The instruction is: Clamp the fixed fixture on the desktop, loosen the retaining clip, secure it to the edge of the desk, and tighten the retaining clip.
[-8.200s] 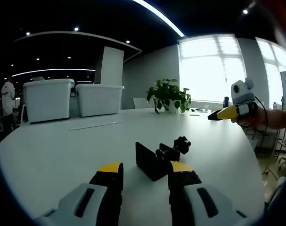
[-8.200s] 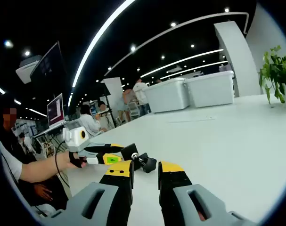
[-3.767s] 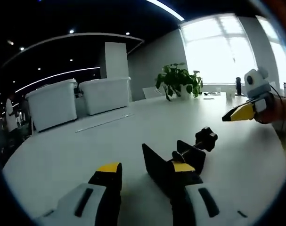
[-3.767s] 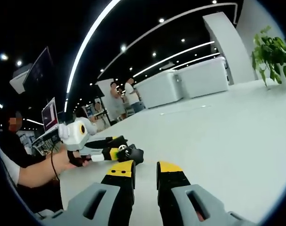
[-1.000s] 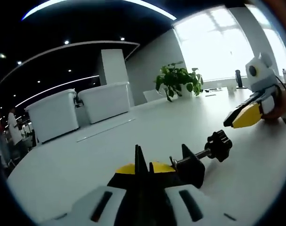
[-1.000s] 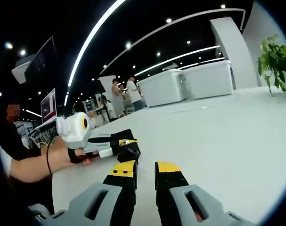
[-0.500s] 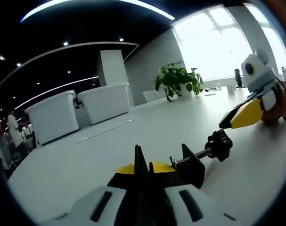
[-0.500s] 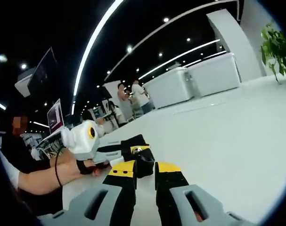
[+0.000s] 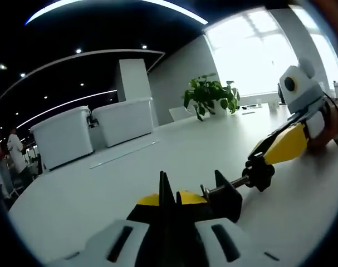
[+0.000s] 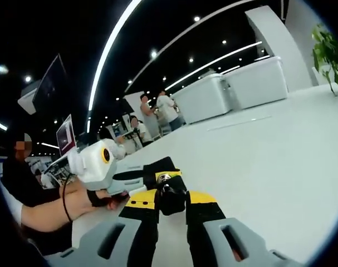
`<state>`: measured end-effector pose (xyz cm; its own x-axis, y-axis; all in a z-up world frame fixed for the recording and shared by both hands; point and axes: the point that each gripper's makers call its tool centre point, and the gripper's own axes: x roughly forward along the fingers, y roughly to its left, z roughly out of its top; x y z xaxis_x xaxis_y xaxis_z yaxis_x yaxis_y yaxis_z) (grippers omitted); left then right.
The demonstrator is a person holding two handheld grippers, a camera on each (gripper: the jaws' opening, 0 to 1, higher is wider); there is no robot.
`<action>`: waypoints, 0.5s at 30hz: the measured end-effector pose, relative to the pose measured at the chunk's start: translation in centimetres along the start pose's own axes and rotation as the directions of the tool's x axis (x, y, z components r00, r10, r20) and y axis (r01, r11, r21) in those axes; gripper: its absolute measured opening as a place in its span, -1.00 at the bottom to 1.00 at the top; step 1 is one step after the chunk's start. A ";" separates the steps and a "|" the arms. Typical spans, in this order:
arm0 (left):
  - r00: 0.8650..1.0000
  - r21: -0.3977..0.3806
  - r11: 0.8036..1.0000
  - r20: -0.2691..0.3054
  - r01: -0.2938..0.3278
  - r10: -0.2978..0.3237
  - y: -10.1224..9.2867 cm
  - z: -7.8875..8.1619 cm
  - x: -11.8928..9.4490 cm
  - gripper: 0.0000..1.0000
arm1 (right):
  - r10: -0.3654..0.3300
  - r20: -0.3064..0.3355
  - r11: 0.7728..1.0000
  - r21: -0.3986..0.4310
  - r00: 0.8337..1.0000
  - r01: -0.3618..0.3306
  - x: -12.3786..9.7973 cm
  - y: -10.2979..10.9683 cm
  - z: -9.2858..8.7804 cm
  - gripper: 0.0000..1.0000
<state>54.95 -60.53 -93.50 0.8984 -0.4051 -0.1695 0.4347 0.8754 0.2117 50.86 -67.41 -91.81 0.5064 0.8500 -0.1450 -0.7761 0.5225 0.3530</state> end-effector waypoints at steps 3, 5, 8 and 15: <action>1.000 -0.018 1.000 -0.002 0.004 -0.004 0.0 0.0 0.0 -0.85 | -0.001 -0.001 1.000 0.006 1.000 0.001 0.4 -0.1 0.0 -0.60; 1.000 -0.019 1.000 -0.002 0.003 -0.003 -0.1 0.0 -0.1 -0.85 | -0.001 -0.001 1.000 0.011 1.000 0.001 0.4 0.0 0.0 -0.60; 1.000 -0.020 1.000 -0.002 0.004 -0.004 -0.1 0.0 -0.2 -0.85 | 0.001 0.006 1.000 0.002 1.000 -0.001 0.3 0.2 -0.1 -0.60; 1.000 -0.063 0.998 -0.008 0.020 -0.021 -0.1 -0.1 -0.2 -0.87 | 0.004 0.023 0.997 -0.071 1.000 -0.002 0.2 0.5 0.0 -0.62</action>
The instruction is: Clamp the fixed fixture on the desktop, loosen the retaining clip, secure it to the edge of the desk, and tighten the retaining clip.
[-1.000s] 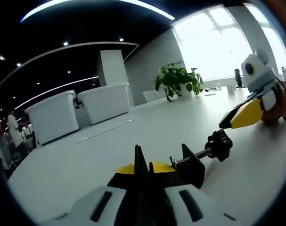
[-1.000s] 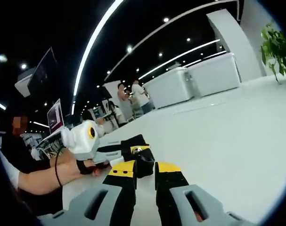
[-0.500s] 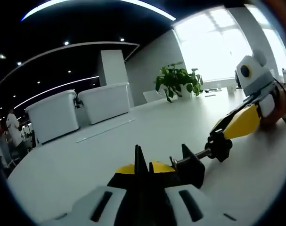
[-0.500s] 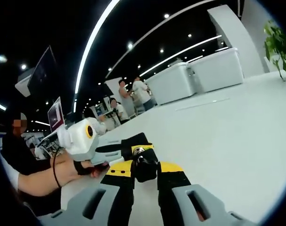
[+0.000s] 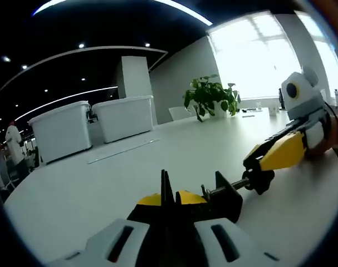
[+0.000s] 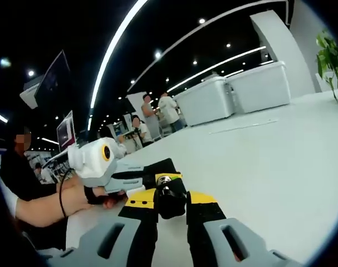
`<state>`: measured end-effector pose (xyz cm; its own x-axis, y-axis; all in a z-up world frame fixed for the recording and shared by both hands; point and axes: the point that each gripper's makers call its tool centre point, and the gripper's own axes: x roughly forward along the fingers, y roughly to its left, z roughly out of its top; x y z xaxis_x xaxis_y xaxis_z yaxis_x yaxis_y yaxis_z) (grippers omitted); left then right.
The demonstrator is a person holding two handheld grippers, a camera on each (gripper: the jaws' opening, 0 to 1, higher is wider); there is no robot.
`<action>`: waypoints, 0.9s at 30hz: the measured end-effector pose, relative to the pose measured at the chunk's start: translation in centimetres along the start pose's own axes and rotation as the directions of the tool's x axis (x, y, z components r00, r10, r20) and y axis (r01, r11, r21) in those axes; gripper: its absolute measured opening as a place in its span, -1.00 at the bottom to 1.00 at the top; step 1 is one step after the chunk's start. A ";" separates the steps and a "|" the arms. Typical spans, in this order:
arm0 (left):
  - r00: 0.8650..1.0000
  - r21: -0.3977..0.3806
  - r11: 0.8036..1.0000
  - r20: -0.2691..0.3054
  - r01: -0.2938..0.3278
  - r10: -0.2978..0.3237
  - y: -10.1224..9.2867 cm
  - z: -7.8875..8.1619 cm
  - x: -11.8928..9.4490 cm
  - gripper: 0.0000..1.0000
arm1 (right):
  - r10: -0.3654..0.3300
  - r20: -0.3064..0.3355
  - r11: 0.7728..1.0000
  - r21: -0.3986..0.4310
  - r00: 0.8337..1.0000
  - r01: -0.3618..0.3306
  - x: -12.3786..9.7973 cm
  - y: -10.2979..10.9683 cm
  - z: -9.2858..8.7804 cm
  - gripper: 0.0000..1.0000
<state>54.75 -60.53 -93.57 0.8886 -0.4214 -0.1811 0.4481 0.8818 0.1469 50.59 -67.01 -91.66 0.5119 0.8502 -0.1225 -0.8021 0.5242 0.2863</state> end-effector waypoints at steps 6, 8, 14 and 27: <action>1.000 -0.002 1.000 0.000 0.000 0.000 -0.3 -0.1 -0.3 -0.87 | -0.023 0.050 0.965 -0.261 0.998 0.035 -0.1 0.7 0.4 -0.63; 1.000 -0.002 1.000 0.000 -0.001 0.001 -0.3 -0.1 -0.3 -0.87 | -0.028 0.052 0.956 -0.290 0.998 0.042 -0.1 1.0 0.3 -0.62; 1.000 0.001 1.000 0.000 -0.004 0.004 -0.4 -0.1 -0.4 -0.87 | -0.031 0.058 0.941 -0.335 0.998 0.049 -0.2 1.0 0.4 -0.62; 1.000 -0.007 1.000 -0.001 0.001 -0.001 -0.4 -0.1 -0.4 -0.87 | -0.052 0.076 0.839 -0.538 0.996 0.085 -0.1 1.6 0.5 -0.62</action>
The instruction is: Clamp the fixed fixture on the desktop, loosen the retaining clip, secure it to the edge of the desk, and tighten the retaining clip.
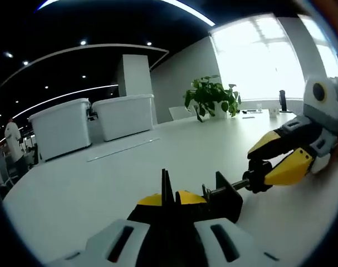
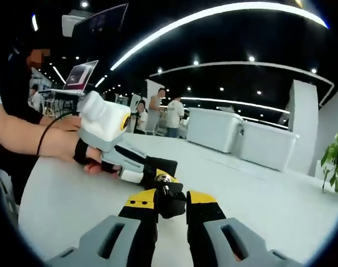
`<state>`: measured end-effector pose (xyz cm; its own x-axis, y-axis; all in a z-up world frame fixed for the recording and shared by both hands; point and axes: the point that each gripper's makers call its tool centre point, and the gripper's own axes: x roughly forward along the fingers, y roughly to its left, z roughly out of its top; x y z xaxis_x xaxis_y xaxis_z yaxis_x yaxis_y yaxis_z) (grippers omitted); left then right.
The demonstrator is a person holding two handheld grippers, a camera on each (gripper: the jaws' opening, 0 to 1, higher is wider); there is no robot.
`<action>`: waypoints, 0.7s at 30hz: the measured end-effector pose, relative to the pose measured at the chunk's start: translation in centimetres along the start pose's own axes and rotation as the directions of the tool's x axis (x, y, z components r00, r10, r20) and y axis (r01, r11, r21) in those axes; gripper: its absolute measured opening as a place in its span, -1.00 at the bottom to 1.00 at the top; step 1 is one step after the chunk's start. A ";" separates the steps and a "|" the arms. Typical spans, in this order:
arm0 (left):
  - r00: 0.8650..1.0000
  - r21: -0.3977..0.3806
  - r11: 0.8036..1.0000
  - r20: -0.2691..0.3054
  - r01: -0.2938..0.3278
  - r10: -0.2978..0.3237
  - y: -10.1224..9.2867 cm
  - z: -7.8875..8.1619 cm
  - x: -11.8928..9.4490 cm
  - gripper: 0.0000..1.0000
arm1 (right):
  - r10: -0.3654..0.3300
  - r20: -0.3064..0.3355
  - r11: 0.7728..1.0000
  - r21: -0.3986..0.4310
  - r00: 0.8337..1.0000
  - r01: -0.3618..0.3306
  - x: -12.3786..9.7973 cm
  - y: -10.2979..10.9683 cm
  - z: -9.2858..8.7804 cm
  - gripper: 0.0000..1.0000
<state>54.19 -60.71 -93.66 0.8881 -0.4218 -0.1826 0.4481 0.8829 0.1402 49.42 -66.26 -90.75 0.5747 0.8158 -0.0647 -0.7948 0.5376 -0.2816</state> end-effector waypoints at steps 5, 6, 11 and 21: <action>1.000 0.004 1.000 0.000 -0.005 0.005 0.0 0.0 0.0 -0.87 | -0.019 -0.001 0.991 -0.135 1.000 0.019 0.0 0.3 0.2 -0.62; 1.000 0.005 1.000 0.000 -0.006 0.006 0.0 0.0 0.0 -0.87 | -0.021 -0.001 0.988 -0.155 1.000 0.020 0.0 0.4 0.2 -0.62; 1.000 0.004 1.000 -0.001 -0.004 0.004 0.1 0.0 0.0 -0.87 | -0.033 -0.002 0.966 -0.258 0.999 0.031 0.1 0.7 0.3 -0.62; 1.000 0.002 1.000 -0.001 -0.006 0.006 0.2 0.0 0.1 -0.87 | -0.064 -0.005 0.884 -0.465 0.998 0.055 0.2 1.1 0.4 -0.62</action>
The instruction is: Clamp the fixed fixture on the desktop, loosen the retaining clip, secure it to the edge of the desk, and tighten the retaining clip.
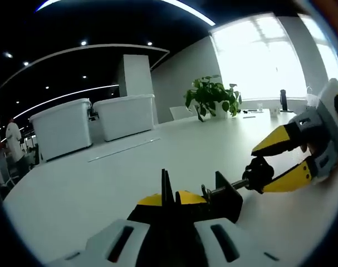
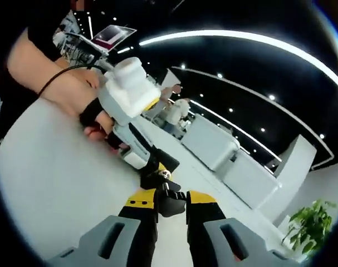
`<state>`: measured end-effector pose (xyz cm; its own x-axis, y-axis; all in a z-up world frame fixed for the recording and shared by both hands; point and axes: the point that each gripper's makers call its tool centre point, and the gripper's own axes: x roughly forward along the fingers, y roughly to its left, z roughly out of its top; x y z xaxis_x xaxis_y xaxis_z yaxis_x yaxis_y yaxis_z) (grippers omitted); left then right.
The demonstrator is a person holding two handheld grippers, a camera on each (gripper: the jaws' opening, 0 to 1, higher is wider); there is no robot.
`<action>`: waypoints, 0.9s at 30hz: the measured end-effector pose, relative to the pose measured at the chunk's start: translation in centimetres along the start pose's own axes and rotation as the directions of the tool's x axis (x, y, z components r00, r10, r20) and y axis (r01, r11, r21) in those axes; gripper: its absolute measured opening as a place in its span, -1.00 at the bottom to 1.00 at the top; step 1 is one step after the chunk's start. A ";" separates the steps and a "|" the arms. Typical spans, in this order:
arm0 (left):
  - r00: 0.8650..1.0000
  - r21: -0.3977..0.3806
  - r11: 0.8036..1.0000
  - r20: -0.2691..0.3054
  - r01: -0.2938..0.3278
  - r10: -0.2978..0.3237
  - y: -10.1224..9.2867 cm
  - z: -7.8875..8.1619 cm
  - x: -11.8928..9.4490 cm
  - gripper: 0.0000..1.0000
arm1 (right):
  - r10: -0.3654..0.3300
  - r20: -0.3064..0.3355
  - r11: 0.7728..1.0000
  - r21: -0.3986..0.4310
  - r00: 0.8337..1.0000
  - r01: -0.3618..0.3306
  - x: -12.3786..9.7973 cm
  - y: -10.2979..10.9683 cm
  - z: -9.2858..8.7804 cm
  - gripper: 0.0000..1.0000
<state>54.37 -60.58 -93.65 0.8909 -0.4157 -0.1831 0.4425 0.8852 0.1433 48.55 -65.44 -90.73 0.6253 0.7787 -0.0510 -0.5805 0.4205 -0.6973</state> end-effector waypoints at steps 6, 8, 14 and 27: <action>1.000 -0.001 1.000 0.000 -0.001 0.001 0.0 0.0 0.0 -0.87 | -0.028 -0.015 0.980 -0.200 0.999 0.025 -0.1 0.8 0.3 -0.63; 1.000 -0.001 1.000 -0.001 -0.002 0.002 0.0 0.0 0.0 -0.87 | -0.030 -0.016 0.979 -0.203 0.999 0.026 -0.1 0.7 0.3 -0.63; 1.000 0.000 1.000 -0.001 -0.005 0.005 0.1 0.0 0.0 -0.87 | -0.037 -0.018 0.974 -0.226 0.999 0.032 0.0 0.7 0.3 -0.62; 1.000 0.000 1.000 -0.001 -0.004 0.004 0.1 -0.1 -0.1 -0.87 | 0.050 0.093 0.847 0.524 0.994 -0.091 -0.6 -1.5 0.3 -0.39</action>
<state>54.30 -60.39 -93.66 0.8926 -0.4120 -0.1830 0.4389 0.8869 0.1443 48.87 -66.42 -89.40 0.5445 0.8385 -0.0187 -0.8220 0.5291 -0.2107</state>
